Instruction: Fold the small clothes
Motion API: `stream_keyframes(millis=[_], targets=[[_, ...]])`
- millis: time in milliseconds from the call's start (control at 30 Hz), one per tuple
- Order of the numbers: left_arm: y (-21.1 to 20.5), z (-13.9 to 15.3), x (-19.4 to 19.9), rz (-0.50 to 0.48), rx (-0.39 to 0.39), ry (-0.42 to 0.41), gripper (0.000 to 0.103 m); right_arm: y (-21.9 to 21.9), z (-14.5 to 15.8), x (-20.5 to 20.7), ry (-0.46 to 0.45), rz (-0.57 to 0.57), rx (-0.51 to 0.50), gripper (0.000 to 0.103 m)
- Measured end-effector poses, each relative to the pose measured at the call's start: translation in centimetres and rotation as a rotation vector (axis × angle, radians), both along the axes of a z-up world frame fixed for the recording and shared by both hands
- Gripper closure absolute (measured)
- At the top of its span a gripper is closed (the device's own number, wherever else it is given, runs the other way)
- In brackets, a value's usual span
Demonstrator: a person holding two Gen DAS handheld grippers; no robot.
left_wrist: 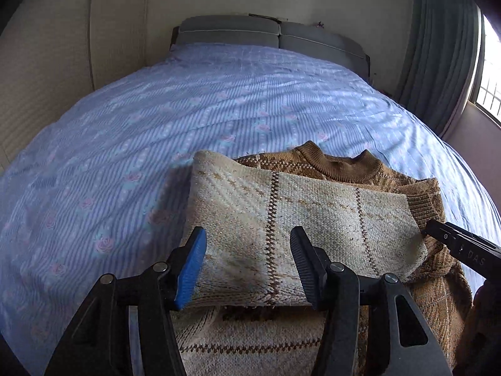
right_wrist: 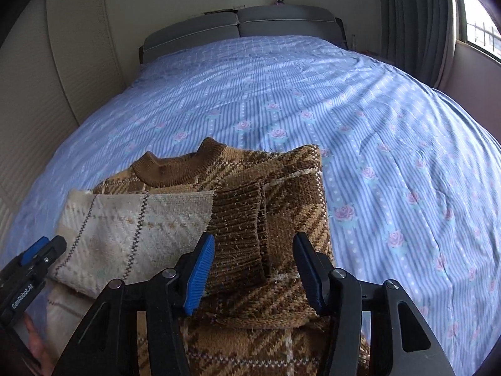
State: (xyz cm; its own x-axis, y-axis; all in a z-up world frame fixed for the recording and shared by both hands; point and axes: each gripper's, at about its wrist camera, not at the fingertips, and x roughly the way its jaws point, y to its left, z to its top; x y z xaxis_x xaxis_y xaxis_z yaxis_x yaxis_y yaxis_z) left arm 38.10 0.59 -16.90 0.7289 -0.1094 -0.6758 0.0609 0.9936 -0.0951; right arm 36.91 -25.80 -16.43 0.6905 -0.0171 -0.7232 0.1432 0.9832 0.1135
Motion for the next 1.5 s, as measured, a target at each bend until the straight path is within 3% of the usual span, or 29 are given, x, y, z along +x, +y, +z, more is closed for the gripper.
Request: stream_keyframes(millis=[33, 67, 100, 167, 300, 467, 567, 633, 667, 767, 833, 933, 1000, 1100, 1200, 1333, 1500], targets=[[0.0, -0.3, 0.1, 0.001, -0.003, 0.005, 0.048, 0.0, -0.4, 0.5, 0.013, 0.009, -0.002, 0.061], [0.1, -0.6, 0.1, 0.004, -0.002, 0.009, 0.048, 0.2, -0.9, 0.8, 0.031, 0.023, -0.001, 0.08], [0.1, -0.8, 0.2, 0.002, -0.004, 0.011, 0.048, 0.3, -1.3, 0.9, 0.05, 0.024, -0.016, 0.088], [0.1, -1.1, 0.2, 0.0, -0.003, 0.016, 0.048, 0.2, -1.7, 0.5, 0.054, 0.022, -0.043, 0.096], [0.2, -1.6, 0.2, 0.006, 0.014, 0.022, 0.048, -0.3, -1.9, -0.3, 0.069, -0.023, -0.108, 0.103], [0.5, -1.3, -0.2, 0.011, 0.0, 0.017, 0.048, -1.2, -2.0, -0.7, 0.062, -0.032, -0.073, 0.103], [0.8, -0.7, -0.7, 0.02, -0.011, -0.001, 0.046, -0.6, -0.5, -1.8, -0.003, -0.024, -0.068, 0.1], [1.1, -1.1, -0.6, 0.031, 0.001, 0.009, 0.044, 0.5, -0.1, -1.9, -0.025, 0.014, -0.083, 0.092], [1.2, -1.4, -0.4, 0.035, 0.007, 0.025, 0.044, 1.2, -0.2, -1.9, -0.021, 0.038, -0.091, 0.086], [1.7, -2.3, 0.2, 0.045, 0.034, 0.055, 0.044, 2.2, -1.6, -1.3, 0.022, 0.068, -0.102, 0.085], [2.2, -2.4, 0.3, 0.045, 0.01, 0.072, 0.044, 2.2, -2.3, -1.1, 0.039, 0.061, -0.098, 0.085], [2.7, -1.2, -0.6, 0.056, -0.005, 0.059, 0.044, 2.1, -1.4, -1.3, 0.041, 0.057, -0.092, 0.084], [2.9, 0.0, -1.7, 0.048, -0.013, 0.043, 0.044, 2.0, 0.3, -2.4, 0.006, 0.056, -0.092, 0.067], [2.6, 2.1, -4.6, 0.023, 0.019, 0.016, 0.044, 2.1, 3.4, -5.6, -0.08, 0.048, -0.115, 0.045], [2.9, 3.9, -8.6, 0.024, 0.019, 0.0, 0.041, 2.3, 5.9, -10.2, -0.149, 0.054, -0.131, 0.036], [3.3, 5.3, -14.4, 0.026, 0.032, -0.003, 0.039, 2.7, 7.3, -17.0, -0.207, 0.057, -0.186, 0.033], [3.9, 4.9, -20.6, 0.031, 0.058, 0.0, 0.039, 2.1, 6.6, -24.0, -0.21, 0.022, -0.215, 0.033]])
